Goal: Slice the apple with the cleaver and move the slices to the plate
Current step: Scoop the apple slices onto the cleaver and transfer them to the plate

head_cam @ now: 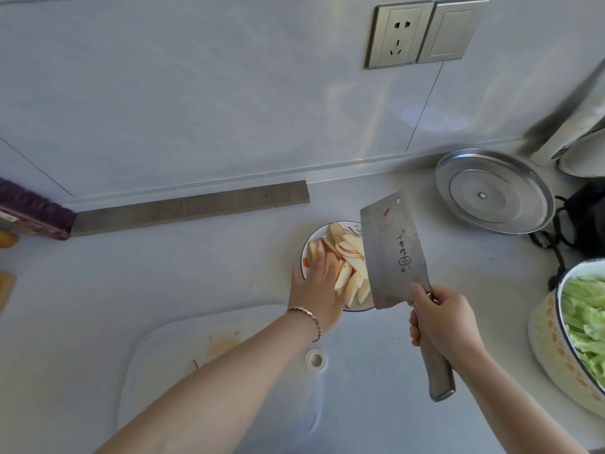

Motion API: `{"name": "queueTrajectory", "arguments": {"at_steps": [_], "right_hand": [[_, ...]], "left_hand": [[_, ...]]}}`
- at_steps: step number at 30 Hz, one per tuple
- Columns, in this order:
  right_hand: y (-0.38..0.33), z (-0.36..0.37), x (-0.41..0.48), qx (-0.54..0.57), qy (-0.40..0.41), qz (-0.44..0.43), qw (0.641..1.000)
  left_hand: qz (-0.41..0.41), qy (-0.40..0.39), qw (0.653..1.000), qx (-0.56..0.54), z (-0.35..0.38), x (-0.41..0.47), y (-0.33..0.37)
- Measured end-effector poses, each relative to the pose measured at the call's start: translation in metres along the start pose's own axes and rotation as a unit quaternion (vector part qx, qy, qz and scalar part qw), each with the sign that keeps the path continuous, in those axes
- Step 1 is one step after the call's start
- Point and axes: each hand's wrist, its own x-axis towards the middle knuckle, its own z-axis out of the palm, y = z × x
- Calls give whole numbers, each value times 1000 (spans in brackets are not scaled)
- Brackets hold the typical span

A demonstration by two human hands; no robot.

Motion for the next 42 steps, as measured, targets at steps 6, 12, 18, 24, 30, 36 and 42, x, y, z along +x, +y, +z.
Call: {"name": "queueTrajectory", "arguments": {"at_steps": [6,12,18,24,30,36,42], "right_hand": [[0,14,-20,-27,-43,-17,999],[6,36,-47,-56,-94,-15,994],[16,44,-66,-84,-133,-7,987],[19,28,-64,-98,-123,-33,987],[28,-16,-43,-77,-18,-44,996],[46,-41,-32,-39,10,-19,999],[50,-40,-30,1,-51,9,999]], "left_hand": [[-205,-13,978,-45,-7,-68,-80],[-395,-67,904,-147,27,-138,-143],[-401,43,872,-278,44,-152,-155],[-349,47,908,-228,23,-136,-139],[-156,124,957,-209,-22,-43,-29],[-113,81,968,-210,-33,34,35],[-169,116,956,-209,-36,12,28]]}}
